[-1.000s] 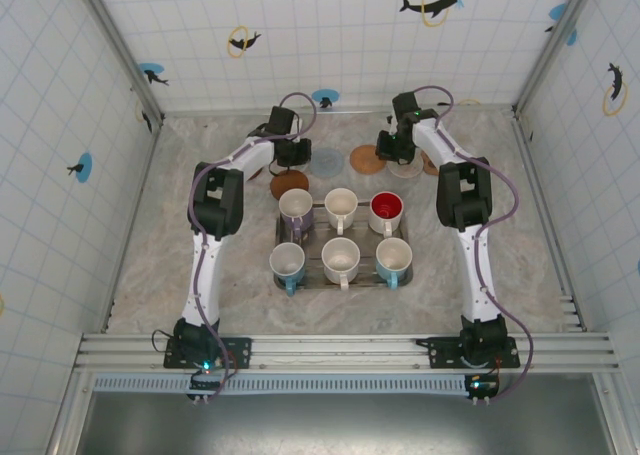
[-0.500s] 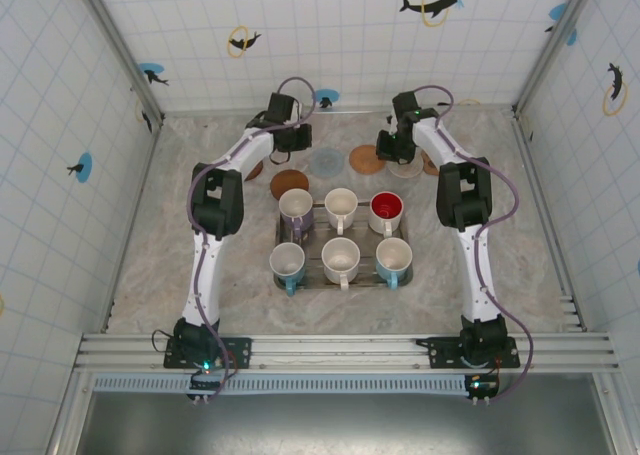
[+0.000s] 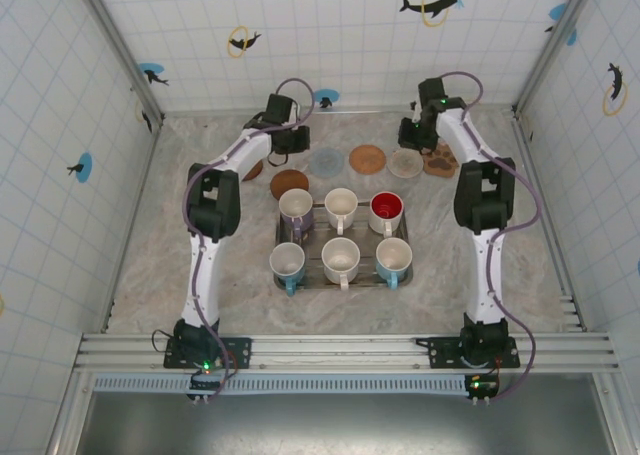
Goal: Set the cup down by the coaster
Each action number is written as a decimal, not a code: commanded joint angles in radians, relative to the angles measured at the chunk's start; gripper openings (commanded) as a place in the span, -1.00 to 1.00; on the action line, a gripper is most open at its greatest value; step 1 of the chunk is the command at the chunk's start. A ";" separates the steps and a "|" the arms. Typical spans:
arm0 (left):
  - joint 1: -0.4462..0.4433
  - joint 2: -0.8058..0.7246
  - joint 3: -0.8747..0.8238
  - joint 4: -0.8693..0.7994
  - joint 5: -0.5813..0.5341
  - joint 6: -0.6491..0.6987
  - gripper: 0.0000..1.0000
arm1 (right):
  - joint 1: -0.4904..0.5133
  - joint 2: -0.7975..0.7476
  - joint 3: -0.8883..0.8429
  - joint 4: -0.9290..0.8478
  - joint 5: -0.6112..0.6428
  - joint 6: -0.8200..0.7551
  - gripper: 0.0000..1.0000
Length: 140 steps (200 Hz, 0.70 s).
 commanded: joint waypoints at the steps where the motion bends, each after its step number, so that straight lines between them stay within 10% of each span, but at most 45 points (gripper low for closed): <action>1: -0.004 -0.121 -0.058 0.003 -0.013 0.038 -1.00 | -0.004 -0.035 -0.064 -0.024 0.041 -0.039 -0.75; 140: -0.003 -0.353 -0.401 0.066 -0.087 0.056 -1.00 | -0.005 0.066 -0.076 -0.006 0.026 -0.039 -0.74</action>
